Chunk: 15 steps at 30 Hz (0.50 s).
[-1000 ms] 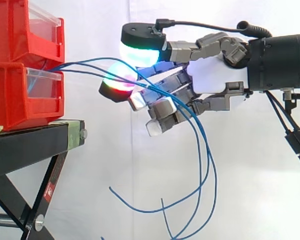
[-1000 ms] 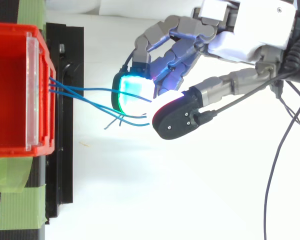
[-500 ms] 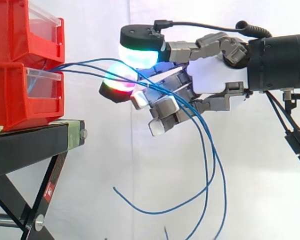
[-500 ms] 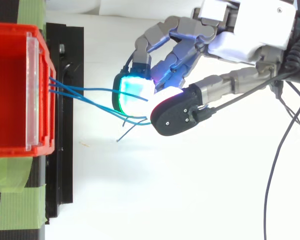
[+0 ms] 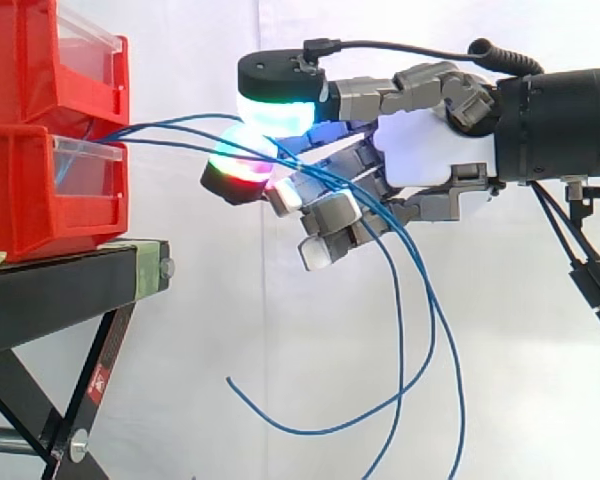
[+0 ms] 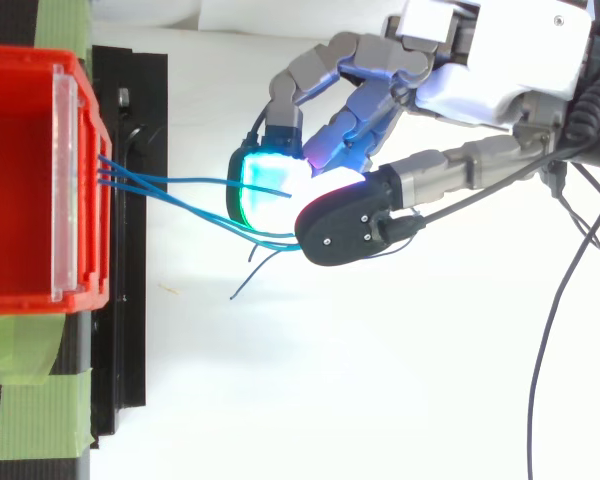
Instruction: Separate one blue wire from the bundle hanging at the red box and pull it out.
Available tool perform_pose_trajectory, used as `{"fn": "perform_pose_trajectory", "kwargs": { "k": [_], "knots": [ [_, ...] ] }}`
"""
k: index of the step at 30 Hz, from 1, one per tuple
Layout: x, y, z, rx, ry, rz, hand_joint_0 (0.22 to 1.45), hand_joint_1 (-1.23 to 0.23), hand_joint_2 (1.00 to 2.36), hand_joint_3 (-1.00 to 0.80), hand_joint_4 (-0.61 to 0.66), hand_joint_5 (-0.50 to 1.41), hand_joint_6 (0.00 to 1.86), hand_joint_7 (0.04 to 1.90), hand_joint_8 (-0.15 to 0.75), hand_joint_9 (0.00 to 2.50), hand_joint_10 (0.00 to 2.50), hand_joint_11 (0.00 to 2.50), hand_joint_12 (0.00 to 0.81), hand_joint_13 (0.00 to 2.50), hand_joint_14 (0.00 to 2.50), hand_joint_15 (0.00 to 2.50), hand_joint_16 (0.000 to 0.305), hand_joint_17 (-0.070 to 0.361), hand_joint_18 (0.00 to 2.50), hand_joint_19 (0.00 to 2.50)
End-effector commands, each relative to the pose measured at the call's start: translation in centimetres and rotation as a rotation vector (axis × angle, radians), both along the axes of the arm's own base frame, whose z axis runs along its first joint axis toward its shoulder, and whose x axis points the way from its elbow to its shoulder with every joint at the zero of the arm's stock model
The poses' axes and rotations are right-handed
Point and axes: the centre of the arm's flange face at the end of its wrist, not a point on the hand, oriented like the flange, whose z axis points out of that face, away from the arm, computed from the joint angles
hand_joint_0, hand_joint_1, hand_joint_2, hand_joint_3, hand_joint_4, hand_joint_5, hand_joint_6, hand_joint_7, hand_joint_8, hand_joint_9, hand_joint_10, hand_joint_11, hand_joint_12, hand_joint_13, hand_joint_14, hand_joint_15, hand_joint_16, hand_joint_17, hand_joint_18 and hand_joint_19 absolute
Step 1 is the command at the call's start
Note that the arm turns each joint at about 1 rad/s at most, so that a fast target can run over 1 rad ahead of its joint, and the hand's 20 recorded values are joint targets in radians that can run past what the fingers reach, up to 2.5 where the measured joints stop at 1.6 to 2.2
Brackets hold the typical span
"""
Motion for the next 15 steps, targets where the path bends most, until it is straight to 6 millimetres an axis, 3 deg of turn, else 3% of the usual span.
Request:
{"fn": "perform_pose_trajectory", "kwargs": {
  "k": [1,10,15],
  "knots": [
    [0.0,0.0,0.0,0.0,-0.001,0.0,0.59,-0.66,1.02,-0.12,0.13,-0.18,0.91,0.99,0.382,1.01,0.02,1.05,0.423,1.29,0.02,1.33,0.056,0.126,0.91,0.71],
    [0.3,0.0,0.6,0.002,-0.01,-0.001,0.59,-0.67,1.02,-0.07,0.13,-0.16,0.91,1.03,0.401,1.04,0.01,1.06,0.475,1.22,0.02,1.27,0.061,0.138,0.92,0.66],
    [0.2,-0.1,1.3,0.003,-0.018,-0.003,0.59,-0.69,1.02,-0.07,0.14,-0.15,0.9,1.06,0.403,1.02,0.02,1.04,0.507,1.03,0.02,1.07,0.061,0.138,0.87,0.64]
  ]
}}
